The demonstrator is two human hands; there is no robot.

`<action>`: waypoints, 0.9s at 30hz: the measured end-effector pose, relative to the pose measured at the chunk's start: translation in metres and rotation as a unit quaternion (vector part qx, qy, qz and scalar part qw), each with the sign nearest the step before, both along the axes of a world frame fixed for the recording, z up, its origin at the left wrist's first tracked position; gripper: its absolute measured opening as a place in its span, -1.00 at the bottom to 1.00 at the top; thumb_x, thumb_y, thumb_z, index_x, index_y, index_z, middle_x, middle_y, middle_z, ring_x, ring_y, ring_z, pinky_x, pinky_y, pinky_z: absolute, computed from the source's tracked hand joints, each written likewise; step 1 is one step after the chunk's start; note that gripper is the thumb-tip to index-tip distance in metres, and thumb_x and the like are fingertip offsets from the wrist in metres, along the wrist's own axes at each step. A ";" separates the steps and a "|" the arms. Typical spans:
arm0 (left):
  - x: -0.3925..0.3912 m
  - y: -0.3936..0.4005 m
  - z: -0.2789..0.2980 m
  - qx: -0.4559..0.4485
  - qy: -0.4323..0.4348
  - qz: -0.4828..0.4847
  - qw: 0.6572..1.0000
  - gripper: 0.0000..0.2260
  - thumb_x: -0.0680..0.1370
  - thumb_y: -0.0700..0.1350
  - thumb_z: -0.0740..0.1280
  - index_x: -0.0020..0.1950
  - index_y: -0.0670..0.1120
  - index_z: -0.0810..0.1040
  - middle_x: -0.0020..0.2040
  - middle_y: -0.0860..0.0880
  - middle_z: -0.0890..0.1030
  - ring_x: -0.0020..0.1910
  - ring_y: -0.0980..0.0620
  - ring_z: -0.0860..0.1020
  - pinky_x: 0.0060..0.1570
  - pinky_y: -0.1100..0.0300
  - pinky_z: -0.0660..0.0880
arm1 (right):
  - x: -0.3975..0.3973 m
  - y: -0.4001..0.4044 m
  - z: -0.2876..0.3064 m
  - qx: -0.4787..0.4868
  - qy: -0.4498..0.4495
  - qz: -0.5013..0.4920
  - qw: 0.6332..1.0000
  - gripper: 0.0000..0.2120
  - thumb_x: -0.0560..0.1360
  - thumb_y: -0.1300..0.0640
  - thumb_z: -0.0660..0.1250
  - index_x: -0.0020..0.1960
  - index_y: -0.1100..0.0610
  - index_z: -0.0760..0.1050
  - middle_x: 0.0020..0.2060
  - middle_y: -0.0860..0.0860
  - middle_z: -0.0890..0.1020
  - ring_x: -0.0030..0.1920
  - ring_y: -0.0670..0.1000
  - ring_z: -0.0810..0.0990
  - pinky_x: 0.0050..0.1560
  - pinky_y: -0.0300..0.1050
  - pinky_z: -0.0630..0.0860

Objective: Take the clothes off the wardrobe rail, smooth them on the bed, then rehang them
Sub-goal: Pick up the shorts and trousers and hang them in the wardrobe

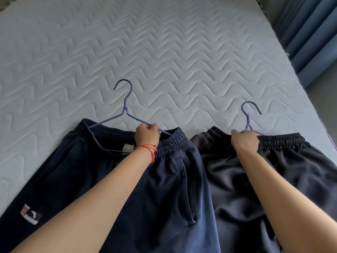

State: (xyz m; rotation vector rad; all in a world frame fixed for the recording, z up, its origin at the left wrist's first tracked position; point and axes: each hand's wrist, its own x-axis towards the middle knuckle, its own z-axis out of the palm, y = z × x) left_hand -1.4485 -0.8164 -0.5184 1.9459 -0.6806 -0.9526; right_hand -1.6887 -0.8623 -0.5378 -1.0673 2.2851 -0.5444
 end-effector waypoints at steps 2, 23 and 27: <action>0.001 0.006 0.011 -0.009 0.047 -0.002 0.999 -0.70 0.52 -0.23 0.15 -0.42 -0.15 0.43 -0.60 0.03 0.55 -0.47 0.03 0.60 -0.19 0.14 0.52 | 0.005 0.013 0.007 -0.015 -0.002 -0.009 1.000 -0.63 0.45 0.13 0.20 0.12 0.37 0.48 0.08 0.31 0.58 0.12 0.29 0.53 0.05 0.00 0.43; 0.031 0.112 0.233 -0.066 0.120 0.055 0.989 -0.73 0.49 -0.32 0.18 -0.43 -0.23 0.44 -0.70 0.05 0.50 -0.57 0.09 0.51 -0.46 0.38 0.45 | 0.012 0.115 0.256 -0.125 -0.201 0.098 0.967 -0.85 0.43 0.31 0.09 -0.29 0.26 0.37 -0.40 0.20 0.55 -0.55 0.10 0.63 -0.22 0.05 0.60; 0.043 0.138 0.299 -0.088 0.095 0.044 0.991 -0.70 0.49 -0.30 0.23 -0.46 -0.19 0.44 -0.74 0.11 0.43 -0.56 0.12 0.45 -0.59 0.46 0.33 | 0.022 0.135 0.311 -0.134 -0.239 0.117 0.954 -0.80 0.43 0.37 0.08 -0.34 0.29 0.37 -0.46 0.18 0.53 -0.52 0.18 0.61 -0.16 0.23 0.57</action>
